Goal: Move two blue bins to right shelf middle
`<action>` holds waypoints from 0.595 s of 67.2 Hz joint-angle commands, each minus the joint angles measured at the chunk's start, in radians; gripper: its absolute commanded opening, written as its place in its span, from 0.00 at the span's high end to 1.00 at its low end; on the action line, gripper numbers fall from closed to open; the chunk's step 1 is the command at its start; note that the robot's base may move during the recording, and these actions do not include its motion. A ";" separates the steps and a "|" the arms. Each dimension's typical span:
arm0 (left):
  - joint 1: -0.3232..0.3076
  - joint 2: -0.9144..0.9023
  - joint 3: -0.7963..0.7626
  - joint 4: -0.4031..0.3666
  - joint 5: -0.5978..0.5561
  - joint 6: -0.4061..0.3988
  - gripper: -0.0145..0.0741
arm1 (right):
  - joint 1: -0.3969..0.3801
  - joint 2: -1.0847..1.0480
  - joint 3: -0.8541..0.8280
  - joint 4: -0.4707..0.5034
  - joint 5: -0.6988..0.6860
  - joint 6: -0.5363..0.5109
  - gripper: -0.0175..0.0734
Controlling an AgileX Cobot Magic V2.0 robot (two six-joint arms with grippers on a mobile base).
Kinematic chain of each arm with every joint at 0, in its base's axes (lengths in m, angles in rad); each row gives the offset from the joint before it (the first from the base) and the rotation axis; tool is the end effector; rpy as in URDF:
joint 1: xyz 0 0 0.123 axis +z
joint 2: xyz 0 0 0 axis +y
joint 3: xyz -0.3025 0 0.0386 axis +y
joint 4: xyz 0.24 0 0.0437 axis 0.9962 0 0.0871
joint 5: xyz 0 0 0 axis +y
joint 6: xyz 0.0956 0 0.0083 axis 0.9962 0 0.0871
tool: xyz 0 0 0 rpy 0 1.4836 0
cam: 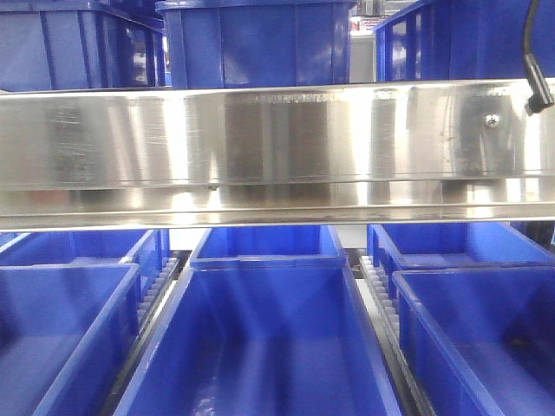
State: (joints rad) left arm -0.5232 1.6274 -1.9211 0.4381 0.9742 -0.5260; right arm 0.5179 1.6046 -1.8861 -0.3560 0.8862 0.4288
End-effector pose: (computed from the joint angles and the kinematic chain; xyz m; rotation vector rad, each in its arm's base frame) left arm 0.3195 -0.1454 0.4874 0.0535 2.0799 -0.1027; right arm 0.3160 0.1502 0.4895 -0.1576 2.0349 0.1676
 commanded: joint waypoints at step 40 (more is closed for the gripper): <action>0.006 -0.019 -0.018 0.020 -0.074 -0.010 0.96 | 0.005 -0.022 -0.020 -0.013 -0.133 0.062 0.99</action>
State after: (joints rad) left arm -0.5212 1.6274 -1.9211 0.4381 0.9742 -0.5275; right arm 0.5179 1.6046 -1.8861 -0.3601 0.8742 0.4892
